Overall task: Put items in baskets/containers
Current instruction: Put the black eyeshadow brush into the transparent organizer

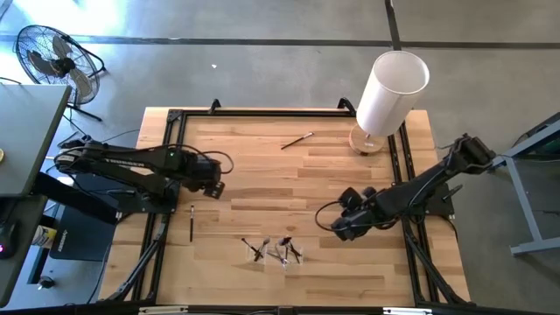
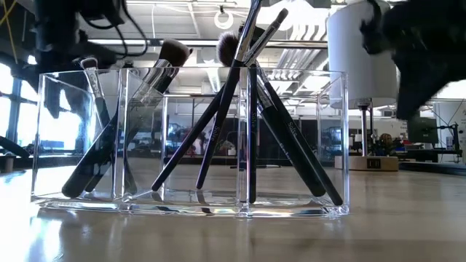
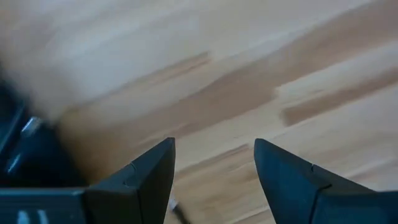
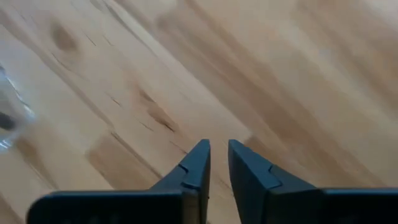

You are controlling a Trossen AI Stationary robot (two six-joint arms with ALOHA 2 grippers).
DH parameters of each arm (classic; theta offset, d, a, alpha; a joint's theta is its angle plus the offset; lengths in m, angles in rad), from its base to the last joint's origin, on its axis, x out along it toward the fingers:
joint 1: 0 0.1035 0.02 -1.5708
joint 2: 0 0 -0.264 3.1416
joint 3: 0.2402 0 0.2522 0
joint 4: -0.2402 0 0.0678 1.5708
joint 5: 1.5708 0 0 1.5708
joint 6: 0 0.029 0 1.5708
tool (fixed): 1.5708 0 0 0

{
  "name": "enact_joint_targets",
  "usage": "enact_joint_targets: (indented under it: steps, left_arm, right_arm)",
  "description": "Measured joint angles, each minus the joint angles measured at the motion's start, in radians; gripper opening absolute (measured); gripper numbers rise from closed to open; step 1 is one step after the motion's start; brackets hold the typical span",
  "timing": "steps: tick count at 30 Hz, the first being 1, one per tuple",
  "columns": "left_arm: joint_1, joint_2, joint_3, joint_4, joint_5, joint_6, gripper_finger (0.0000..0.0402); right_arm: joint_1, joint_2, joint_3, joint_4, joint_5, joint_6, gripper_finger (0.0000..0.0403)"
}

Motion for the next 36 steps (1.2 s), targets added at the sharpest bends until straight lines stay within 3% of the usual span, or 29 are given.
enact_joint_targets:
  steps: [4, 8, 13, 23, 36]
  left_arm:
    - [0.0, 0.007, -0.046, -0.018, 0.047, -0.119, 0.0215]
    - [0.0, 0.035, -0.101, -0.015, 0.089, -0.199, 0.0215]
    - [0.0, 0.106, -0.167, 0.039, 0.139, -0.245, 0.0215]
    - [0.0, 0.255, -0.189, 0.091, 0.202, -0.265, 0.0215]
    - [0.0, 0.361, -0.188, 0.15, 0.239, -0.233, 0.0215]
  right_arm:
    - [-0.018, -0.086, -0.192, 0.188, -0.079, -0.002, 0.0028]
    - [-0.033, -0.186, -0.351, 0.389, -0.093, -0.003, 0.0005]
    - [-0.056, -0.3, -0.47, 0.514, -0.108, -0.042, 0.0009]
    - [-0.108, -0.427, -0.505, 0.507, -0.12, -0.166, 0.0002]
    - [-0.125, -0.437, -0.505, 0.507, -0.117, -0.208, 0.0002]
